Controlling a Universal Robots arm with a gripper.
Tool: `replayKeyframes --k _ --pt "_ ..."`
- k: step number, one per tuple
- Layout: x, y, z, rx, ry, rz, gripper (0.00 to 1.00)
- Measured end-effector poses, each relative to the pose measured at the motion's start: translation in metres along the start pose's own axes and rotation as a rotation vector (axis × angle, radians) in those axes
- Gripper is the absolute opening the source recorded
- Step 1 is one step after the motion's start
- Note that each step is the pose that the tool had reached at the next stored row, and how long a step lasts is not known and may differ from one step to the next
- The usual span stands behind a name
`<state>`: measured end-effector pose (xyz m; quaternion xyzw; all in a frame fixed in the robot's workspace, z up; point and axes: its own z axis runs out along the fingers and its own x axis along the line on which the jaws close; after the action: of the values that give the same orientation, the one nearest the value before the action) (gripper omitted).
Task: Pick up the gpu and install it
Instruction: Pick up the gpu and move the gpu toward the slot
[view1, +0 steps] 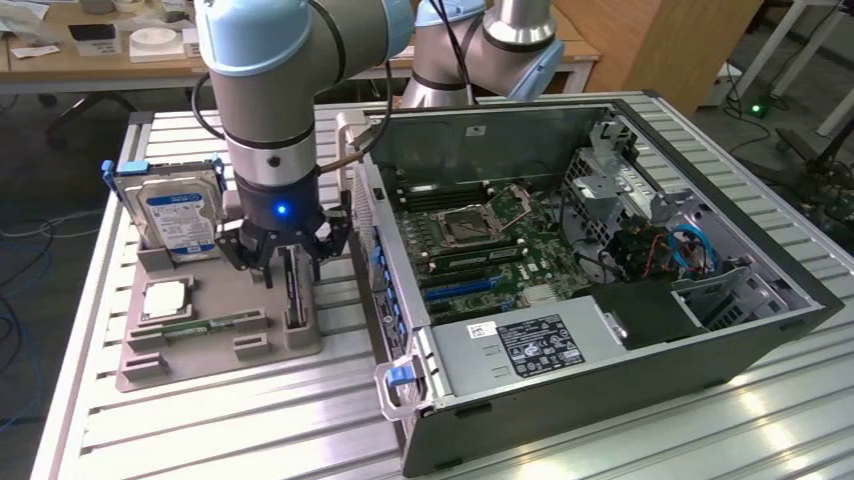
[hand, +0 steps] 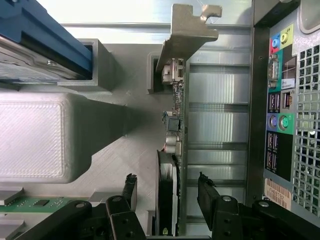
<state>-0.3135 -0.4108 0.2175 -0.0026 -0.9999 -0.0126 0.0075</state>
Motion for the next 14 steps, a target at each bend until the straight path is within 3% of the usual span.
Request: replayKeyframes --k 3,6,11,12,14 --pt "0.0000 0.0000 0.0000 0.0000 0.0000 0.000 0.59" --pt "0.0000 0.0000 0.0000 0.0000 0.0001 0.000 0.46" --pt "0.0000 0.0000 0.0000 0.0000 0.0001 0.000 0.44" --pt "0.0000 0.0000 0.0000 0.0000 0.0000 0.000 0.37" --pt "0.0000 0.0000 0.0000 0.0000 0.0000 0.000 0.37"
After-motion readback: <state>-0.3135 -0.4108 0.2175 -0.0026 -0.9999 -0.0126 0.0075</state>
